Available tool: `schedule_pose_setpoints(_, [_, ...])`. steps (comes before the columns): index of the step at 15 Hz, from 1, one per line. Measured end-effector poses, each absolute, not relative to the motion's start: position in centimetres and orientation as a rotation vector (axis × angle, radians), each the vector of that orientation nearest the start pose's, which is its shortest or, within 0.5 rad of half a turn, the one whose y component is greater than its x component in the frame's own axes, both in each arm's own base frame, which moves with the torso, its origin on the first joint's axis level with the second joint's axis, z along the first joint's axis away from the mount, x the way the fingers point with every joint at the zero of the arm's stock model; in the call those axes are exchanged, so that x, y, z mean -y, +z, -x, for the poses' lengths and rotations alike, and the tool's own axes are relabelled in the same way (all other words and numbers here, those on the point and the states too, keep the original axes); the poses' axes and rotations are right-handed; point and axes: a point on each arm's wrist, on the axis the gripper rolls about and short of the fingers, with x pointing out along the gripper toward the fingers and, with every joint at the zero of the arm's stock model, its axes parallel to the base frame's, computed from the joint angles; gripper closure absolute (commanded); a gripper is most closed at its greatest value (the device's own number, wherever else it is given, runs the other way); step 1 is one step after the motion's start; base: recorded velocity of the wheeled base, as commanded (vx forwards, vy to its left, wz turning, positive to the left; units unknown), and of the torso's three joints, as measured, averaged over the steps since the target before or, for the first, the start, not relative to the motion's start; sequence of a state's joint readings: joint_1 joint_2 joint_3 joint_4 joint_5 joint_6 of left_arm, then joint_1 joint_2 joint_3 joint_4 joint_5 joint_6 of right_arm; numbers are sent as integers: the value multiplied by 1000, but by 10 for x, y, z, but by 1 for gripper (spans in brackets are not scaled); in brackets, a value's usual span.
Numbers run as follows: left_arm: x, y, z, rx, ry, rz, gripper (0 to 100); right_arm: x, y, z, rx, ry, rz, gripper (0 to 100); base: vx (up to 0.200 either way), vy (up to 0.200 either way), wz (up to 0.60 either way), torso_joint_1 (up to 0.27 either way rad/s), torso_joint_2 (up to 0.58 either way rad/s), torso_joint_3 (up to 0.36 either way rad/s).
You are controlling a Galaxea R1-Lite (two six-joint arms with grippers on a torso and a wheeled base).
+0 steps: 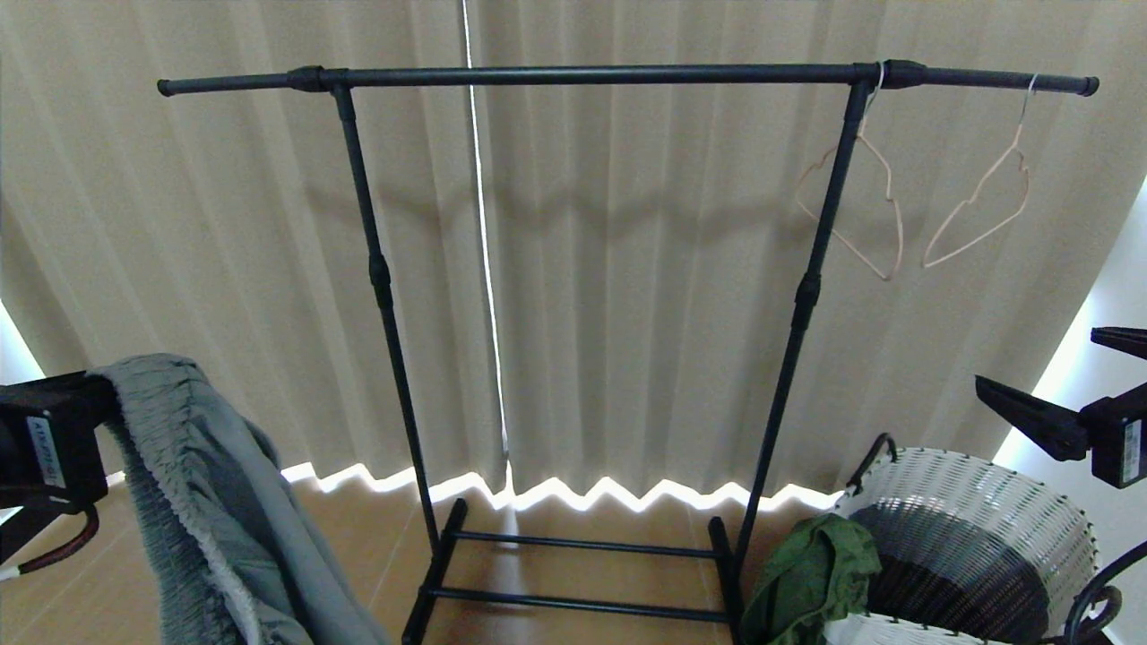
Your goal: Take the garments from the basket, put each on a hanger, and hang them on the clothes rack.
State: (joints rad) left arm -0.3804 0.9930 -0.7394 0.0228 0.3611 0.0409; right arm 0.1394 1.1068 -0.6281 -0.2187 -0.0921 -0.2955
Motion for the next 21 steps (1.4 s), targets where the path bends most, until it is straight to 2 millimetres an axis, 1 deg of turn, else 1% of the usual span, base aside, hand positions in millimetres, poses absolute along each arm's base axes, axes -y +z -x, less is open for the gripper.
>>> schedule_pose_setpoints(2, [36,251,-111,-253,-27,-160,100,-19,229,-152,-247,84,323,0,0,0,0,110,-464,-246])
schedule_pose_setpoints(4, [35,251,-108,-243,-30,-158,100,-19,229,-152,-245,83,323,0,0,0,0,293,-478,-264])
schedule_pose_setpoints(9, [35,251,-107,-194,-33,-147,100,-19,229,-152,-243,82,322,0,0,0,0,256,-483,-259])
schedule_pose_setpoints(14, [34,245,-105,-194,-35,-187,100,-19,231,-153,-239,82,322,0,0,0,0,233,-475,-248])
schedule_pose_setpoints(17, [33,245,-104,-192,-32,-216,100,-19,230,-153,-241,82,323,0,0,0,0,67,-124,-64])
schedule_pose_setpoints(21, [32,245,-103,-188,-30,-222,100,-19,228,-153,-248,85,334,0,0,0,0,0,0,0])
